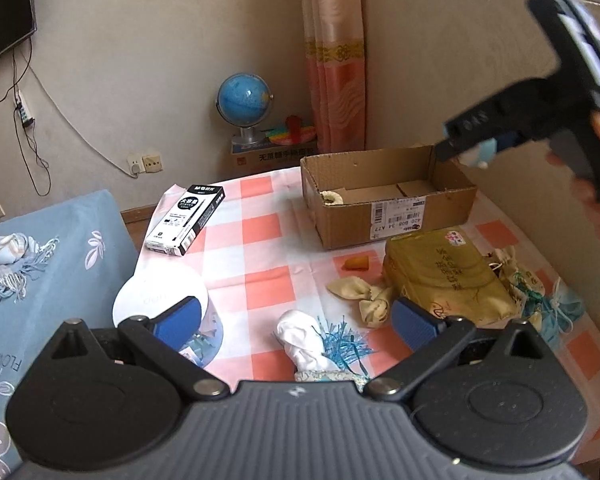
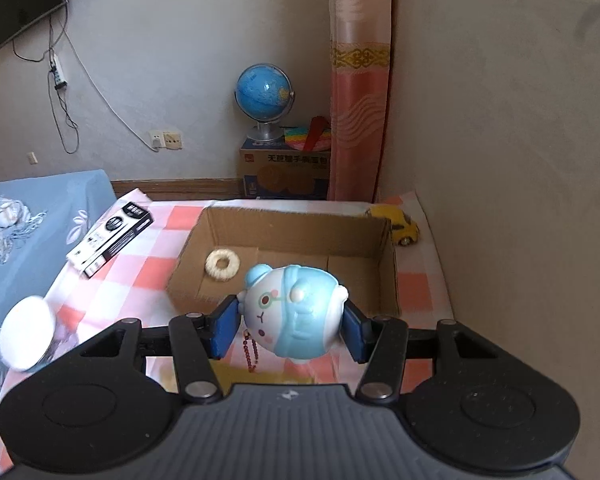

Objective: Organize soft objects
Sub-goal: 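Open the left gripper over the box while the right gripper drops the snowman into it, then move both grippers back down to the remaining objects on the table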

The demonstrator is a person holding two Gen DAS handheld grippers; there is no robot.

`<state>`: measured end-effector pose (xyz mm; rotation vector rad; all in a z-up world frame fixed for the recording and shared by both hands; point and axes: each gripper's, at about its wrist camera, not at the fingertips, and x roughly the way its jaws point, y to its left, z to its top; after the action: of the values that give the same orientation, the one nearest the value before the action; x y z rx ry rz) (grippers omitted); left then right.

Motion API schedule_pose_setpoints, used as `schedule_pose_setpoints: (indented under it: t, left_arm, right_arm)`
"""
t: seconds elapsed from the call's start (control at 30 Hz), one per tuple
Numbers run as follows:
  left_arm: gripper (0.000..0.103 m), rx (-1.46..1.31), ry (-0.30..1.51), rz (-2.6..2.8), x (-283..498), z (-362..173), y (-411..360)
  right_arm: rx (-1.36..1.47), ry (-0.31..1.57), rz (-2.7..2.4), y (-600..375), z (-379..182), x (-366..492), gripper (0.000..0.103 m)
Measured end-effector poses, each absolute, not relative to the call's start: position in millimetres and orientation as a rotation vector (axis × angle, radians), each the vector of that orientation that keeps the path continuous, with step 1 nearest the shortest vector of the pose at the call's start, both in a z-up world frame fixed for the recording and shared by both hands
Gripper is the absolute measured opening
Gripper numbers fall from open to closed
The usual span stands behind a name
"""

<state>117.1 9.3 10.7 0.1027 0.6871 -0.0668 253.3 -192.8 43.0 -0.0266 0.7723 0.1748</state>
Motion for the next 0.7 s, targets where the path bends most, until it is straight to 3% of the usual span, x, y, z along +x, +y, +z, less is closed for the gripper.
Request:
schedule_pose_setpoints:
  t: [0.27,0.3,0.37,0.43,0.7]
  left_arm:
    - [0.101,0.075,0.712,-0.056,130.2,-1.4,17.2]
    - [0.101,0.072,0.713,-0.049,131.7,-2.2,18.6]
    - [0.101,0.064,0.719,-0.040,134.3,-3.7,21.6]
    - [0.101,0.060,0.722,-0.034,136.0,-5.1,24.0]
    - [0.101,0.046,0.731,-0.030,138.3,-7.1,30.2]
  right_arm:
    - [-0.066,0.806,0.162,-181.3,31.9,319.2,0.060]
    - [-0.068,0.809,0.159,-180.4,29.7,326.6,0.063]
    - [-0.068,0.811,0.156,-179.4,27.0,337.4,0.087]
    - [-0.061,0.807,0.149,-180.6,24.7,343.5,0.095]
    - [-0.037,0.773,0.145,-184.9,28.2,326.2,0.103]
